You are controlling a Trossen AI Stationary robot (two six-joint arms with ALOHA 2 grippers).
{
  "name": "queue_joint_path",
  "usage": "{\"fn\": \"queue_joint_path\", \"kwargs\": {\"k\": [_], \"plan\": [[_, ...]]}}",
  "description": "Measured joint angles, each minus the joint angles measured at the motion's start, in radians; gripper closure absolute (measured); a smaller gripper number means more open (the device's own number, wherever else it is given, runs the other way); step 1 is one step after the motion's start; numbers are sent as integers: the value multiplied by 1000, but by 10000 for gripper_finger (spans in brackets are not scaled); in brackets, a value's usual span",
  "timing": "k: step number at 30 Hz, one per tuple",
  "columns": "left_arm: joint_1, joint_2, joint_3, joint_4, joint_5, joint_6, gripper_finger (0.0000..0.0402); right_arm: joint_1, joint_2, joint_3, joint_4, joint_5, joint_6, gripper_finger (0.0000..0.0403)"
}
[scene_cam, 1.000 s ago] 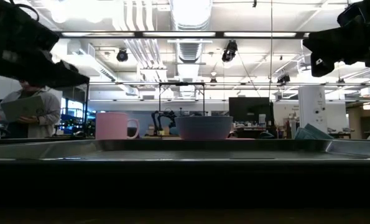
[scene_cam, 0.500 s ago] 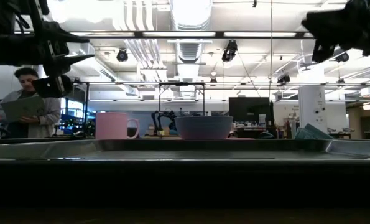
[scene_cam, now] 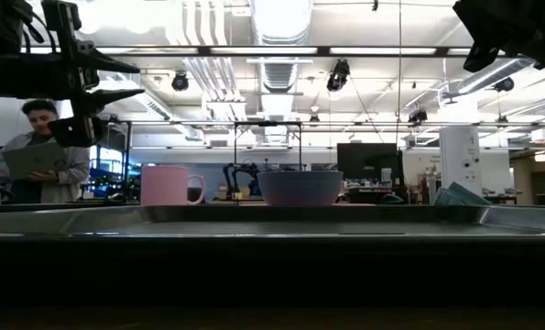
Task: Set up tray
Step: Put the pink mug on the black serving tray
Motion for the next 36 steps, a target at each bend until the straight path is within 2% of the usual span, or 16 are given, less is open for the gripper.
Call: {"fn": "queue_joint_path", "kwargs": {"k": [3,8,13,23,27,31,33,36], "plan": [[0,0,0,0,0,-98,299,0,0,0,4,22,129,326],[0,-2,1,4,1,-170,299,0,0,0,-21,226,686,333],[0,-2,1,10,3,-173,299,0,2,-1,-136,350,902,337],[0,-1,1,9,3,-230,299,1,50,-1,-157,363,994,338],[0,14,1,7,2,-229,299,2,79,-1,-167,428,911,338],[0,37,12,3,-20,-225,299,2,104,-1,-145,459,951,342],[0,51,45,3,-44,-194,299,2,115,-1,-122,433,995,344],[0,83,129,-30,-86,-57,299,2,127,-1,-119,388,1045,341]]}}
